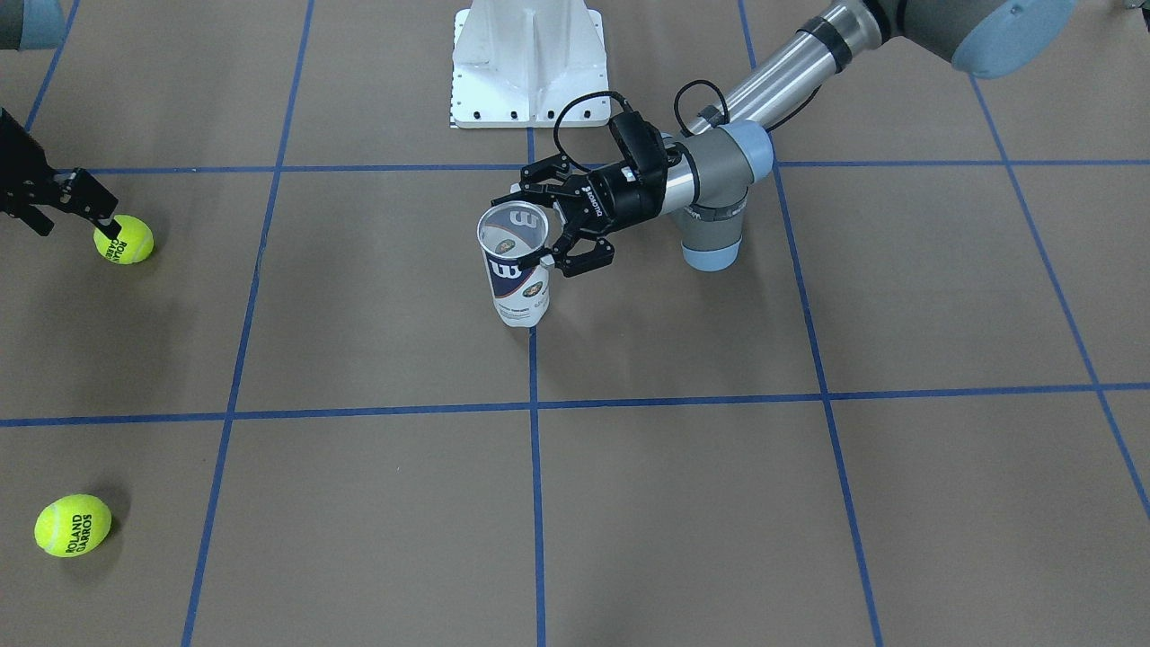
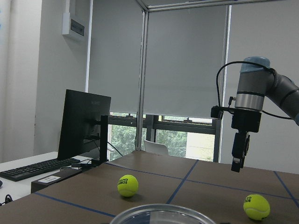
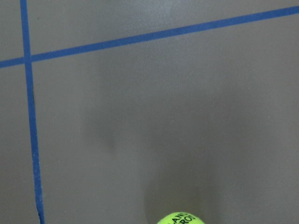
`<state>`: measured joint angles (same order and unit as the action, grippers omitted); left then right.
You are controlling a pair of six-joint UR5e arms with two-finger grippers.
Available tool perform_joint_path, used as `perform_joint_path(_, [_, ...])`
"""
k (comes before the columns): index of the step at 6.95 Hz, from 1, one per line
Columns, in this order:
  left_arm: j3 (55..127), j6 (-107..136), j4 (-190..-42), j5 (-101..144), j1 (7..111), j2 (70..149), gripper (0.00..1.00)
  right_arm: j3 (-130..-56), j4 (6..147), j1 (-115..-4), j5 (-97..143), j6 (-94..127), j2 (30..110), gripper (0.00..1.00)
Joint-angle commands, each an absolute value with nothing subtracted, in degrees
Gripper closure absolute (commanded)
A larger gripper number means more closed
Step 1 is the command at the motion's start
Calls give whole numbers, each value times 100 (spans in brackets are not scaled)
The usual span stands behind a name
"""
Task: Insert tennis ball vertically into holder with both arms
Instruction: 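Reach the right gripper down to the nearer tennis ball and grasp it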
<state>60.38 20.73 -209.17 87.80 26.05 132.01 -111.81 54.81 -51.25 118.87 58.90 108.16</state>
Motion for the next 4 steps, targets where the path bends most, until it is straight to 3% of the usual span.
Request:
perform_joint_path(1, [6038,2074,-20918,8780,2602,13192,23,-11101,5212,-4668,11479,5906,11021,0])
perform_joint_path(4, [6073,2083,-20918,8780,2602,13184,23,-10513,4379,-4430,11426,5968,11004,0])
